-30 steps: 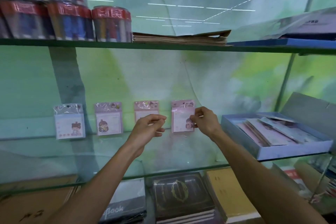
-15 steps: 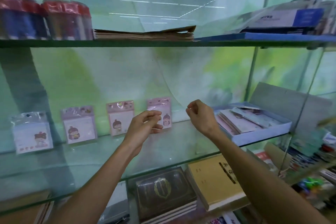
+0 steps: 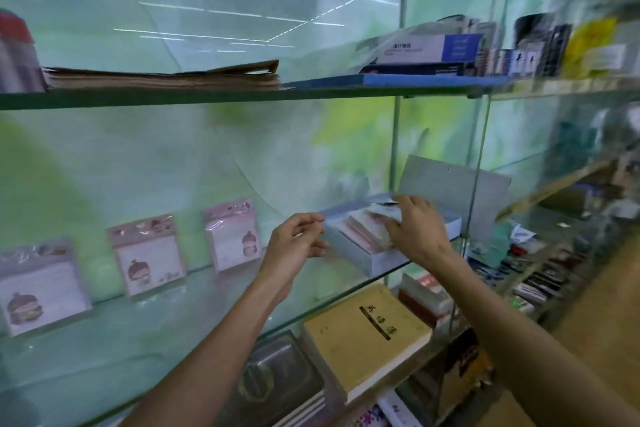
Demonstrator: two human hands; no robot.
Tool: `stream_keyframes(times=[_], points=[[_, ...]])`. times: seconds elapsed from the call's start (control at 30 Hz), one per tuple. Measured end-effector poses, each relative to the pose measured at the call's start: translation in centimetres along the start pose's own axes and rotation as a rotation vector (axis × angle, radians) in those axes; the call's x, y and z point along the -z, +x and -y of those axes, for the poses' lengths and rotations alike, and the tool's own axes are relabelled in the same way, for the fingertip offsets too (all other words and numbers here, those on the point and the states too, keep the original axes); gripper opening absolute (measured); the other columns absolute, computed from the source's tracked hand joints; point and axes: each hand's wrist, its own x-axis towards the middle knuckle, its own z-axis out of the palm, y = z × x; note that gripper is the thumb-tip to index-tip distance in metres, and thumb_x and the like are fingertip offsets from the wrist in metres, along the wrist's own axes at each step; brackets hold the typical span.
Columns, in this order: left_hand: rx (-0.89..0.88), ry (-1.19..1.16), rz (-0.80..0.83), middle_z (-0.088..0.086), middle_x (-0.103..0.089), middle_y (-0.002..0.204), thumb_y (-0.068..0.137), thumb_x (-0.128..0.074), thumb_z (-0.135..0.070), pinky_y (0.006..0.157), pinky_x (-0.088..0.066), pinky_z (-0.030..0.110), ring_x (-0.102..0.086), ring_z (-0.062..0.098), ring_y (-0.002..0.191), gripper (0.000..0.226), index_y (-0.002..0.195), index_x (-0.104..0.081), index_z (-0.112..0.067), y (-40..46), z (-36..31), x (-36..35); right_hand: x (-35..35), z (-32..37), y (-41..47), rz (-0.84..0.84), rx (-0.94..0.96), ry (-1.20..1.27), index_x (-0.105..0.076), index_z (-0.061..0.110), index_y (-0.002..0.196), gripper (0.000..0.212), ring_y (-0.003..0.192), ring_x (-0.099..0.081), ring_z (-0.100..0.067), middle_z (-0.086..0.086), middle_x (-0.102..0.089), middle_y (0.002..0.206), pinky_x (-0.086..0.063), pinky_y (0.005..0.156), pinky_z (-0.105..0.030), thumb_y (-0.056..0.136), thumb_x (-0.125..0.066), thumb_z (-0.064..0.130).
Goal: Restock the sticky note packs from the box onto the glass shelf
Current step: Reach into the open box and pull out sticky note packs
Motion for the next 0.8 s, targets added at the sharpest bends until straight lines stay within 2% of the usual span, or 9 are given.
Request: stream_keyframes(times=[0.13, 0.27, 0.4, 0.5, 0.57, 0.67, 0.73, 0.8], points=[[0.011, -0.009, 0.025, 0.012, -0.065, 0.100, 0.097, -0.055, -0.008, 0.072, -0.057, 0.034, -0.065, 0.023, 0.076, 0.016, 0.100, -0.069, -0.015, 0.5, 0.4, -0.9, -0.2, -1.6, 0.1, 0.152, -0.086, -0.074, -0.053, 0.021, 0.128, 0.039, 0.106, -0.060, -0.037, -0.016, -0.065, 0.117, -0.048, 0.080, -0.042, 0.089, -0.048, 0.026], [0.031, -0.030, 0.019, 0.013, -0.065, 0.099, 0.097, -0.054, -0.007, 0.079, -0.059, 0.040, -0.064, 0.023, 0.076, 0.015, 0.103, -0.068, -0.011, 1.2, 0.1, -1.4, -0.4, -2.1, 0.1, 0.075, -0.045, -0.128, -0.063, 0.022, 0.104, 0.022, 0.095, -0.063, -0.036, -0.013, -0.070, 0.105, -0.051, 0.072, -0.039, 0.094, -0.044, 0.022], [0.020, -0.042, 0.015, 0.013, -0.065, 0.100, 0.097, -0.054, -0.007, 0.081, -0.058, 0.042, -0.063, 0.023, 0.077, 0.016, 0.108, -0.066, -0.007, 1.9, -0.1, -1.4, 0.0, -1.8, 0.3, -0.056, 0.017, -0.066, -0.063, 0.015, 0.107, 0.020, 0.090, -0.063, -0.039, -0.016, -0.070, 0.098, -0.043, 0.060, -0.037, 0.095, -0.047, 0.013], [-0.001, -0.051, -0.013, 0.013, -0.064, 0.105, 0.097, -0.055, -0.008, 0.081, -0.057, 0.040, -0.063, 0.023, 0.080, 0.016, 0.108, -0.066, -0.010, 2.2, -0.2, -1.3, 0.8, -0.2, 0.6, -0.229, 0.005, 0.277, -0.065, 0.009, 0.110, 0.022, 0.082, -0.063, -0.036, -0.016, -0.071, 0.094, -0.048, 0.063, -0.038, 0.099, -0.046, 0.015], [-0.019, -0.049, -0.047, 0.011, -0.063, 0.109, 0.096, -0.058, -0.012, 0.083, -0.057, 0.039, -0.064, 0.022, 0.081, 0.017, 0.111, -0.064, -0.015, 2.5, -0.3, -1.1, 1.1, 1.1, 0.8, -0.263, -0.053, 0.477, -0.064, 0.008, 0.111, 0.024, 0.080, -0.064, -0.027, -0.011, -0.071, 0.096, -0.053, 0.068, -0.038, 0.100, -0.044, 0.017], [-0.039, -0.078, -0.105, 0.009, -0.062, 0.111, 0.094, -0.061, -0.017, 0.086, -0.057, 0.040, -0.066, 0.022, 0.084, 0.021, 0.115, -0.062, -0.020, 2.9, -0.6, -0.4, 1.4, 3.0, 0.8, -0.174, -0.186, 0.821, -0.064, 0.010, 0.107, 0.022, 0.079, -0.067, -0.021, -0.008, -0.069, 0.096, -0.060, 0.068, -0.036, 0.100, -0.044, 0.017], [-0.045, -0.095, -0.124, 0.007, -0.064, 0.112, 0.095, -0.061, -0.020, 0.086, -0.057, 0.038, -0.067, 0.022, 0.087, 0.025, 0.120, -0.061, -0.019, 3.0, -1.1, 0.2, 1.5, 4.5, 0.5, -0.043, -0.285, 1.094, -0.065, 0.010, 0.099, 0.020, 0.083, -0.068, -0.025, -0.013, -0.069, 0.097, -0.060, 0.068, -0.034, 0.100, -0.046, 0.014], [-0.042, -0.126, -0.115, 0.005, -0.066, 0.112, 0.095, -0.060, -0.024, 0.086, -0.056, 0.038, -0.068, 0.024, 0.089, 0.029, 0.122, -0.060, -0.015, 3.1, -1.7, 0.8, 1.4, 6.0, -0.1, 0.078, -0.342, 1.253, -0.066, 0.012, 0.091, 0.021, 0.083, -0.067, -0.026, -0.016, -0.069, 0.095, -0.059, 0.068, -0.034, 0.099, -0.046, 0.011]])
